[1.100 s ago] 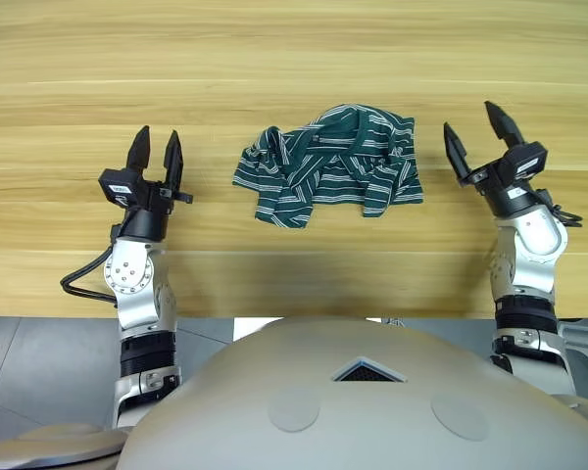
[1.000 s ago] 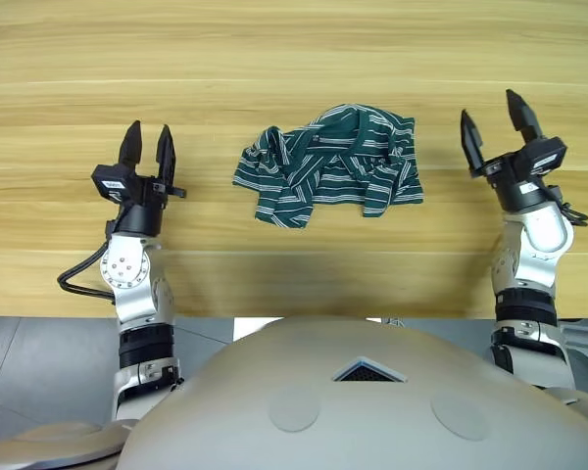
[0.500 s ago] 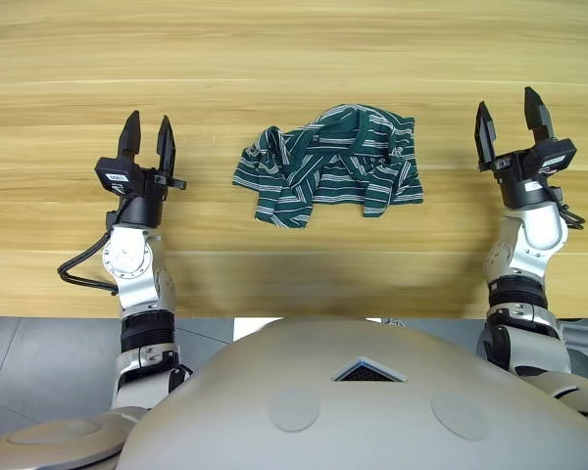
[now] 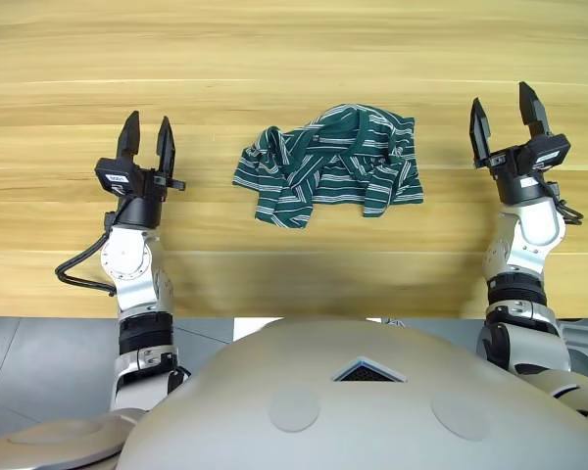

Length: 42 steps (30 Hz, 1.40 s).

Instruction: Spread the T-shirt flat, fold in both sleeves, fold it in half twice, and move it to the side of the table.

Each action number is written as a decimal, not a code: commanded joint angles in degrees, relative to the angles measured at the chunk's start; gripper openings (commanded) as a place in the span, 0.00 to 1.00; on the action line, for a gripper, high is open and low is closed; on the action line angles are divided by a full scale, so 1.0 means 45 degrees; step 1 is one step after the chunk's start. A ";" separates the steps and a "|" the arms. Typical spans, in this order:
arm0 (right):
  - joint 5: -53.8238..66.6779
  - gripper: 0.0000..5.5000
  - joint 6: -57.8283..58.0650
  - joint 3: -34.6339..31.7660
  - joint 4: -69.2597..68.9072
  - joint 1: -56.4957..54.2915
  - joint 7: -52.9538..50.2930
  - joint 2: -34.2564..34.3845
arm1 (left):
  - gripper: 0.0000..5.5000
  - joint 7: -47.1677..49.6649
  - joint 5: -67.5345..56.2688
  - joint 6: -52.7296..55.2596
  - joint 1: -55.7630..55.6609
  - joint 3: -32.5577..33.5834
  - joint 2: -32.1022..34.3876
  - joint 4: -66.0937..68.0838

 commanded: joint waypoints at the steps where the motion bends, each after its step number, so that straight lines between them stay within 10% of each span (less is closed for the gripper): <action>1: -0.0187 0.58 0.0139 0.0089 -0.0351 0.0000 -0.0190 -0.0100 | 0.34 0.0263 0.0194 0.0502 0.0148 -0.0124 0.0048 -0.0444; 21: -0.0214 0.58 0.0269 0.0864 -0.1051 0.0500 0.0323 -0.0252 | 0.34 0.0426 -0.0049 0.2771 0.1326 -0.1158 -0.0101 -0.3285; 32: -0.0853 0.58 0.1401 0.1456 -0.3601 0.1494 0.0010 -0.0390 | 0.34 0.1888 -0.0442 1.0427 0.3651 -0.4328 0.0241 -1.1366; 42: -0.1266 0.58 0.1483 0.1812 -0.3848 0.1528 -0.0414 -0.0273 | 0.50 0.3383 0.3130 1.1845 0.1663 -0.5835 0.0089 -0.9431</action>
